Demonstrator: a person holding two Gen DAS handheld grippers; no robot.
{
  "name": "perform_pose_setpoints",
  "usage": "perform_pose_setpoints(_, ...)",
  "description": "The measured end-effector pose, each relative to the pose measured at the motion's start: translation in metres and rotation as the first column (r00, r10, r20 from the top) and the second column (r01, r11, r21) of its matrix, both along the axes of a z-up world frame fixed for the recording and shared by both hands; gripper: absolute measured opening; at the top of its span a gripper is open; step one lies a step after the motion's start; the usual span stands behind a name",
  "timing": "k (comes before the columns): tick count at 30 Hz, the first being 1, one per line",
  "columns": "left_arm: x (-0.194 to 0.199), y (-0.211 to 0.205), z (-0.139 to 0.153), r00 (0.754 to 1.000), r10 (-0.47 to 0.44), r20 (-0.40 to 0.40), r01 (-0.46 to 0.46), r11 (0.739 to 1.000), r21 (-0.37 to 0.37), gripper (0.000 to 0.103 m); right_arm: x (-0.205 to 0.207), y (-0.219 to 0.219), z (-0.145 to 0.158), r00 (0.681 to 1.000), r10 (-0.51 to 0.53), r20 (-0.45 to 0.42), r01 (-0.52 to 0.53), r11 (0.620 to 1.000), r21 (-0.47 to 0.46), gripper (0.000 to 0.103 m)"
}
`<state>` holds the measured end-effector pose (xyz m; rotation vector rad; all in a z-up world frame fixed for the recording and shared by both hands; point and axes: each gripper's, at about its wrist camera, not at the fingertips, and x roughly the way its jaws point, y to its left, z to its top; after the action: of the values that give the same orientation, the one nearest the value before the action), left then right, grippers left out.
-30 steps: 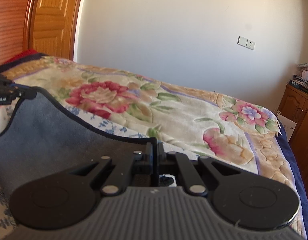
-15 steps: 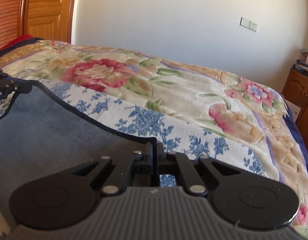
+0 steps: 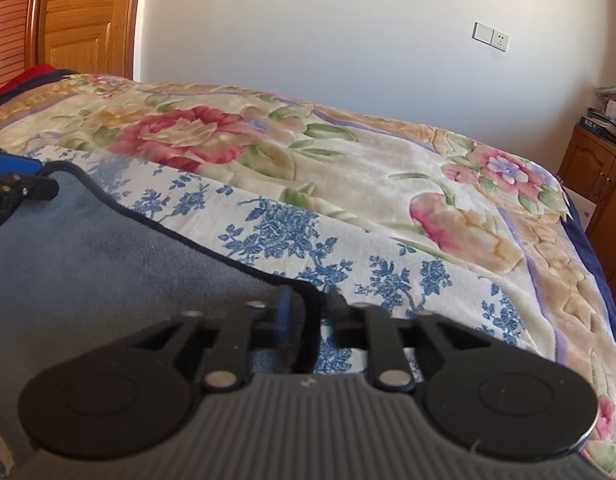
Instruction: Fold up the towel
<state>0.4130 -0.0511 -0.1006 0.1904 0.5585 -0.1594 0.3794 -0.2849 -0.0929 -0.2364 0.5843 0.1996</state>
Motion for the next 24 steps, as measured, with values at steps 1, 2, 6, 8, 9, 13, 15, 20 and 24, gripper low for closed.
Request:
perform_pose_setpoints(1,-0.002,0.0,0.002,1.0,0.0,0.002,0.0,1.0,-0.006,0.047,-0.002,-0.001,0.003,1.0,0.001,0.002,-0.001,1.0,0.013,0.053)
perform_pose_setpoints(2,-0.004,0.001,0.005,1.0,-0.001,0.004,0.001,1.0,-0.012,0.051,-0.005,-0.002,0.005,1.0,-0.001,0.004,0.001,1.0,0.021,0.053)
perform_pose_setpoints(6,-0.015,0.006,0.019,1.0,0.008,0.018,-0.008,0.999,-0.035,0.062,-0.015,0.0,0.018,1.0,-0.004,0.007,0.003,1.0,0.03,0.053)
perform_pose_setpoints(8,-0.021,0.008,0.027,1.0,0.016,0.026,-0.015,0.999,-0.038,0.068,-0.022,0.001,0.025,1.0,-0.004,0.007,0.003,0.999,0.046,0.053)
perform_pose_setpoints(9,-0.025,0.009,0.031,0.999,0.019,0.029,-0.018,0.999,-0.038,0.069,-0.026,0.002,0.029,1.0,-0.004,0.007,0.004,0.999,0.054,0.053)
perform_pose_setpoints(13,-0.04,0.014,0.049,0.999,0.025,0.039,-0.023,0.999,-0.048,0.077,-0.043,0.003,0.046,1.0,-0.011,0.014,0.01,0.997,0.079,0.053)
perform_pose_setpoints(15,-0.049,0.016,0.058,0.998,0.029,0.049,-0.027,0.998,-0.052,0.079,-0.051,0.004,0.053,1.0,-0.013,0.013,0.012,0.996,0.09,0.053)
perform_pose_setpoints(20,-0.071,0.018,0.079,0.998,0.029,0.058,-0.026,0.999,-0.042,0.082,-0.072,0.007,0.072,0.999,-0.023,0.024,0.02,0.994,0.104,0.053)
perform_pose_setpoints(24,-0.088,0.02,0.091,0.998,0.021,0.063,-0.019,0.999,-0.034,0.084,-0.088,0.01,0.086,0.999,-0.026,0.035,0.021,0.993,0.114,0.053)
